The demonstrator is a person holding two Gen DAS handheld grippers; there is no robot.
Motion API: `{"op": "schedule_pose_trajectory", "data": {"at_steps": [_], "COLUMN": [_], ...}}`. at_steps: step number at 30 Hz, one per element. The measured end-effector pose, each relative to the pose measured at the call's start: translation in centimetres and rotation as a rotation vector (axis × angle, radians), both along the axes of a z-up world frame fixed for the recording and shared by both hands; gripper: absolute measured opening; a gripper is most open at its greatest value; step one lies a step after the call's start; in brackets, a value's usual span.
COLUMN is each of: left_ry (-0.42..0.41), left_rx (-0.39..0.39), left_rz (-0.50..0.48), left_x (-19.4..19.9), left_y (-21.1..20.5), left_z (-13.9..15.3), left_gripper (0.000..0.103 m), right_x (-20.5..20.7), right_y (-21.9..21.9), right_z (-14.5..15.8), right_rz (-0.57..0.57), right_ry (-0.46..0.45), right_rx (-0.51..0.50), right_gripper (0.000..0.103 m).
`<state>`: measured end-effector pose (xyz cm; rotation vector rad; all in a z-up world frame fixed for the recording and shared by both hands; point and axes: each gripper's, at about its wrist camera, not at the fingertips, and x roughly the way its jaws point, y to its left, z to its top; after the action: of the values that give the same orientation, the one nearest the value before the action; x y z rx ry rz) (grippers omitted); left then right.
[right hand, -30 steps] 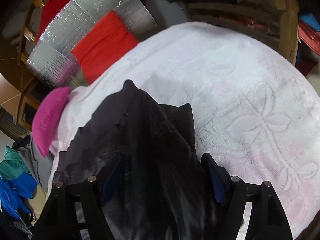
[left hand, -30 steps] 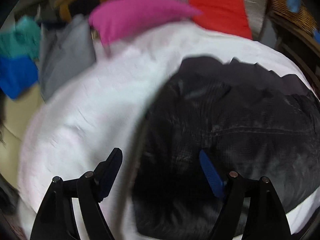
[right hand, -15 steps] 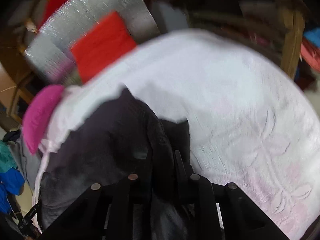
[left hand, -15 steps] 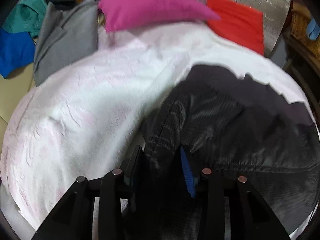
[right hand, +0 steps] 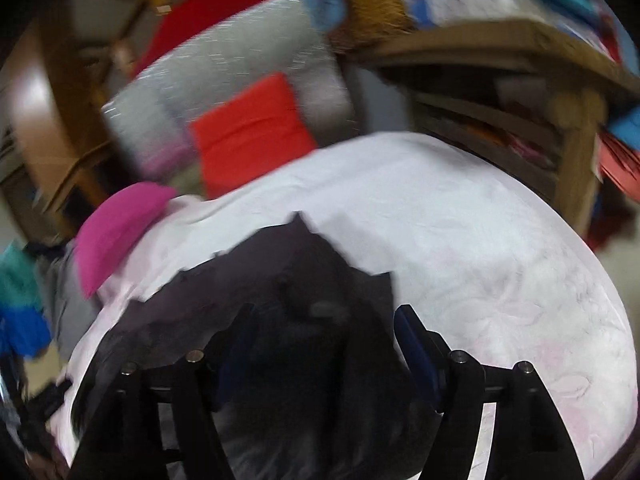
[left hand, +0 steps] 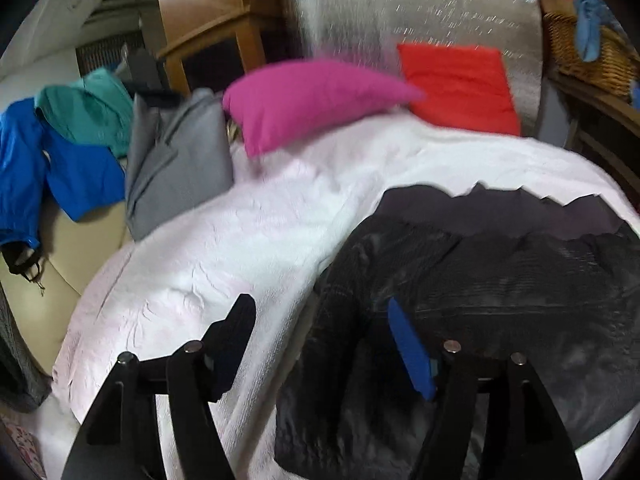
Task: Fold large clothes
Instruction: 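Pull the bundle edge with both grippers to smooth the jacket flat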
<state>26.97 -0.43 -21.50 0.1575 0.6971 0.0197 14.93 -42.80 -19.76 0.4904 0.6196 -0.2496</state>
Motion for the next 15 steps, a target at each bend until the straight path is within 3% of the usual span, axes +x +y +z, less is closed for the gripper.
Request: {"op": "schedule_pose_trajectory", "data": {"at_steps": [2,5,8,13,15], "left_ry": [-0.026,-0.019,-0.006,0.060,0.134], "left_rx": [0.007,0.005,0.006,0.034,0.068], "left_rz": [-0.031,-0.071,-0.106,-0.154,-0.164], "left_x": [-1.6,-2.8,-3.8,-3.4,-2.7], "left_y": [-0.7,-1.6,-2.9,-4.8,-5.5], "left_z": [0.4,0.2,-0.2,-2.4,-4.2], "left_gripper": [0.070,0.070,0.070,0.070,0.070], "right_x": [-0.3,0.2,0.8,2.7,3.1], "right_y": [2.4,5.7,9.8,14.3,14.2], "right_z": [-0.1,-1.4,-2.5,-6.8,-7.0], "right_rz": [0.096,0.216,0.317,0.387,0.384], "right_ry": [-0.020,0.024,0.071,0.255,0.263], "right_rx": [0.005,0.042,0.009,-0.076,-0.068], "right_gripper": [0.073,0.069,0.040,0.039,0.040]}}
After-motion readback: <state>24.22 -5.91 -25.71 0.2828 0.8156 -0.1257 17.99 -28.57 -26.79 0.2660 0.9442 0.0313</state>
